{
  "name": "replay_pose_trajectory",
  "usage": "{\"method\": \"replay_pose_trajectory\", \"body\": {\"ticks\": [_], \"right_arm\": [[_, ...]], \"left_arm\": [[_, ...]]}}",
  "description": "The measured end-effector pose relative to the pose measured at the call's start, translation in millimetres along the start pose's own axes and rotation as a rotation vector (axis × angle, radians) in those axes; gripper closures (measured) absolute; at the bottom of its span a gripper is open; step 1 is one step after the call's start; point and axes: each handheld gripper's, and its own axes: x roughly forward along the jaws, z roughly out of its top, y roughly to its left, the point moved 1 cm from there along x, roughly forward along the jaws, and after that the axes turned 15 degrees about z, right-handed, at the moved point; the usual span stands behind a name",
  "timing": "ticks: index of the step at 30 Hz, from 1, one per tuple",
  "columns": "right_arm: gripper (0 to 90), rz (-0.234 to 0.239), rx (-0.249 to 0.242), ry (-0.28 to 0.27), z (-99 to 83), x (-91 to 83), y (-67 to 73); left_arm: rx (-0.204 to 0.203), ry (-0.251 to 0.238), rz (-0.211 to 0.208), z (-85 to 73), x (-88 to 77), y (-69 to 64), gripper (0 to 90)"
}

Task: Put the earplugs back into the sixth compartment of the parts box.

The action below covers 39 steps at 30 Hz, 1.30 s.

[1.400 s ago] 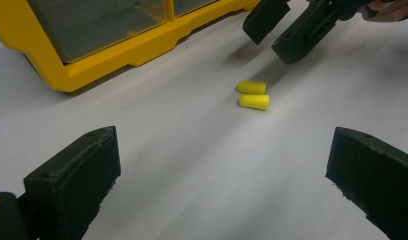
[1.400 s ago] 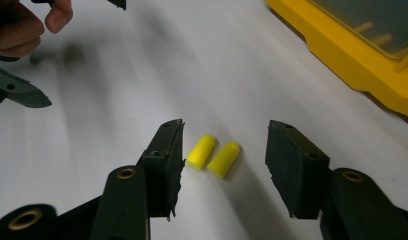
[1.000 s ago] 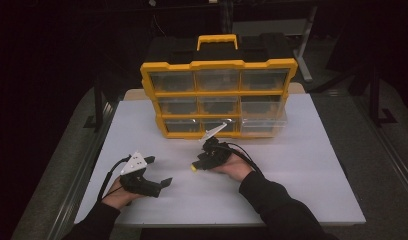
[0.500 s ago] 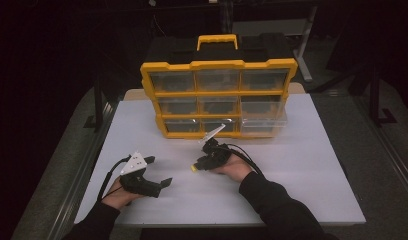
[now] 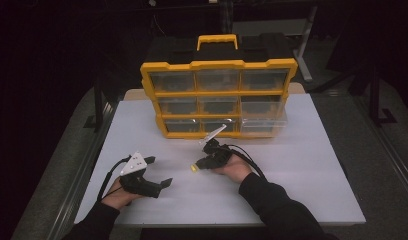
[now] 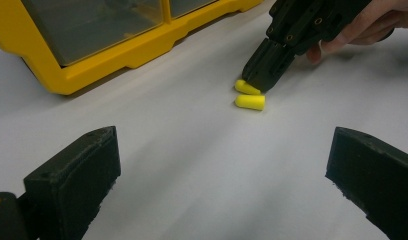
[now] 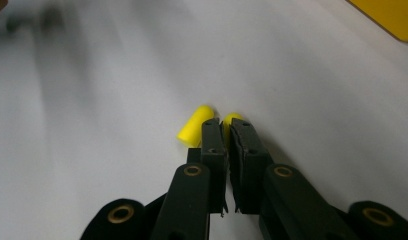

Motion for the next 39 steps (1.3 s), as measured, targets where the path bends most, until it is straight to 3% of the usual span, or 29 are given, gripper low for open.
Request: {"method": "replay_pose_trajectory", "body": {"ticks": [7,21,39], "right_arm": [[84.6,-0.009,-0.034,0.005,4.3,-9.1,7.8],[84.7,-0.028,-0.033,0.028,17.1,-36.8,26.7],[84.6,-0.022,-0.089,0.009,35.6,-66.8,47.1]], "left_arm": [[0.002,-0.001,-0.007,0.0,0.3,-0.9,0.3],[0.009,0.003,-0.020,-0.5,0.9,-2.3,0.3],[0.013,0.009,-0.030,-1.1,2.3,-3.6,0.3]]}}
